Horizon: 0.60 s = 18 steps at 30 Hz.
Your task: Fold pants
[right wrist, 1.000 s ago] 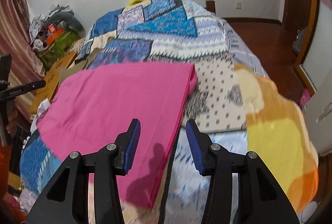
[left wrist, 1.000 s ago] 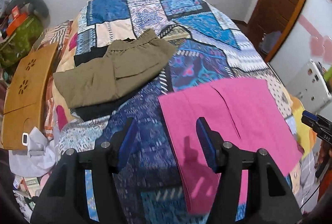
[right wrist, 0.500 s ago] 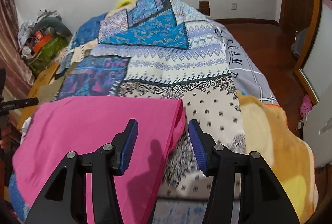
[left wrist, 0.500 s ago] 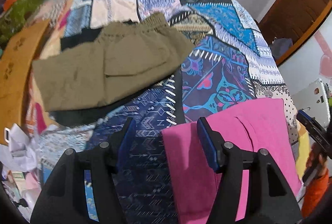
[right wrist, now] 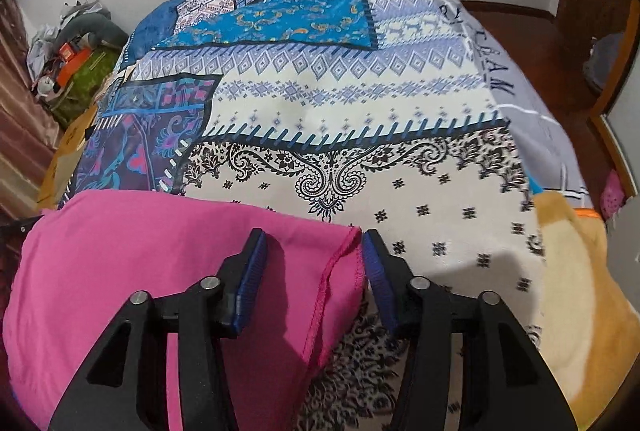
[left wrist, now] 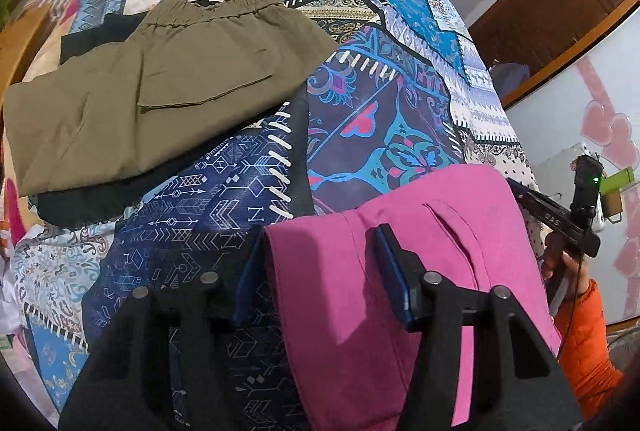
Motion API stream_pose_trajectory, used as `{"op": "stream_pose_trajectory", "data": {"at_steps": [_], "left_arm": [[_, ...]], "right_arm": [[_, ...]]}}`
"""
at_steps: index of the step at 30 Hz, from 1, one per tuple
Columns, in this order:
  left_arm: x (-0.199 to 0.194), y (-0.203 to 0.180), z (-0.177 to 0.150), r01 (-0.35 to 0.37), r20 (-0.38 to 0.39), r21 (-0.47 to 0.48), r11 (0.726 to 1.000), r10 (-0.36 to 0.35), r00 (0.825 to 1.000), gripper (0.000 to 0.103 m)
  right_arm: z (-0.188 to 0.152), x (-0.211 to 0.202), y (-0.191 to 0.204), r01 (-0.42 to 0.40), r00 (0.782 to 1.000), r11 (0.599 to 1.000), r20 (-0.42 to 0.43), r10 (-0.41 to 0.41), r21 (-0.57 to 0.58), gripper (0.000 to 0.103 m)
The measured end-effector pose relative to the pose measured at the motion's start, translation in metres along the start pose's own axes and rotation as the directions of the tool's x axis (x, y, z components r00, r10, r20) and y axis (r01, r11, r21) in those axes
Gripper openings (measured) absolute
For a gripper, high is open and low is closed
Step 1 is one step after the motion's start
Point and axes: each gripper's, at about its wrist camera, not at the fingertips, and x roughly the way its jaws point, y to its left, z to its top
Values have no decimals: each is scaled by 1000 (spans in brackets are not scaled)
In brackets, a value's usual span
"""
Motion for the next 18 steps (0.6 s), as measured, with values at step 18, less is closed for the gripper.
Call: {"op": "stream_pose_trajectory", "data": {"at_steps": [18], "left_arm": [[-24, -25, -22, -294, 208, 192, 936, 254, 944, 53]], "right_arm": [[-6, 9, 13, 138, 989, 980, -33, -144, -143, 5]]}}
